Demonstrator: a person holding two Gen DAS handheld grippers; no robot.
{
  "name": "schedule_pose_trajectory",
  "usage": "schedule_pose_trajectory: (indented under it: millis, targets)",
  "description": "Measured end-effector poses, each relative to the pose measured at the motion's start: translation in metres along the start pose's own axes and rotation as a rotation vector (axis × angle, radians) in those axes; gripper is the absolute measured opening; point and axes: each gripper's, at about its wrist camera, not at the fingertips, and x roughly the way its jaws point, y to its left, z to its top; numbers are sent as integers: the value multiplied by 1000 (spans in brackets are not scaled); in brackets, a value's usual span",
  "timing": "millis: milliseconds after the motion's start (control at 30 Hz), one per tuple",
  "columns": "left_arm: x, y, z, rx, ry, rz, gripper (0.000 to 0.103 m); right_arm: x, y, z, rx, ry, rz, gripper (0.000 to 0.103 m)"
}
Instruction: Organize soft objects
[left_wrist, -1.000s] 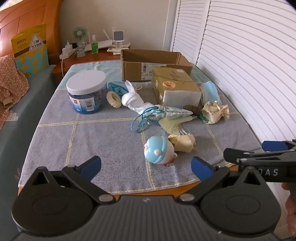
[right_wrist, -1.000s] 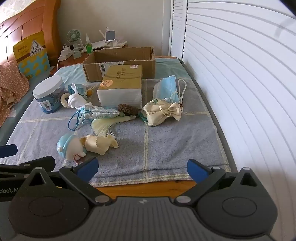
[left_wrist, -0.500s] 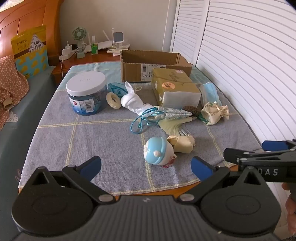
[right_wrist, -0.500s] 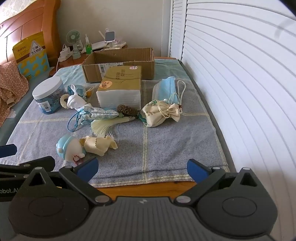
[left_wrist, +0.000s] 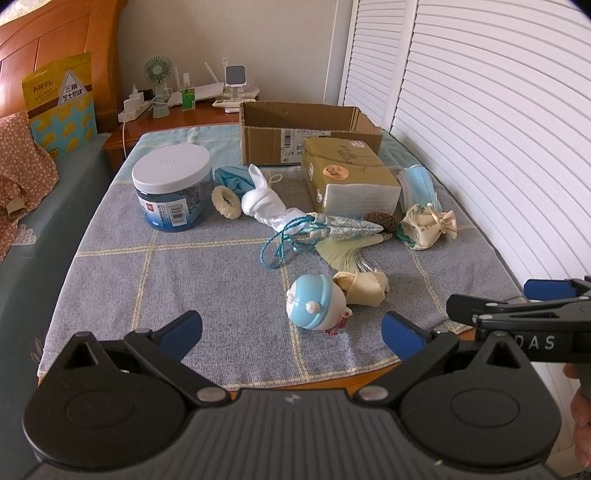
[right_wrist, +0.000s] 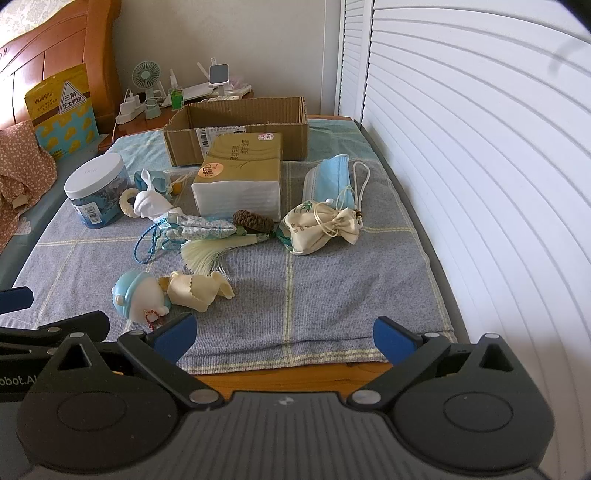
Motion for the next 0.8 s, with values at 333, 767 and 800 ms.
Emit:
schedule_pose_trajectory:
  millis: [333, 767, 800]
  targets:
    - [-1, -1, 0, 0, -2, -1, 102, 1, -1, 2, -3, -2, -2, 103]
    - [-1, -1, 0, 0, -3, -1, 102, 1, 0, 1, -3, -5, -4, 103]
    - [-1, -1, 0, 0, -3, -1, 102, 1, 0, 1, -2, -5, -5, 103]
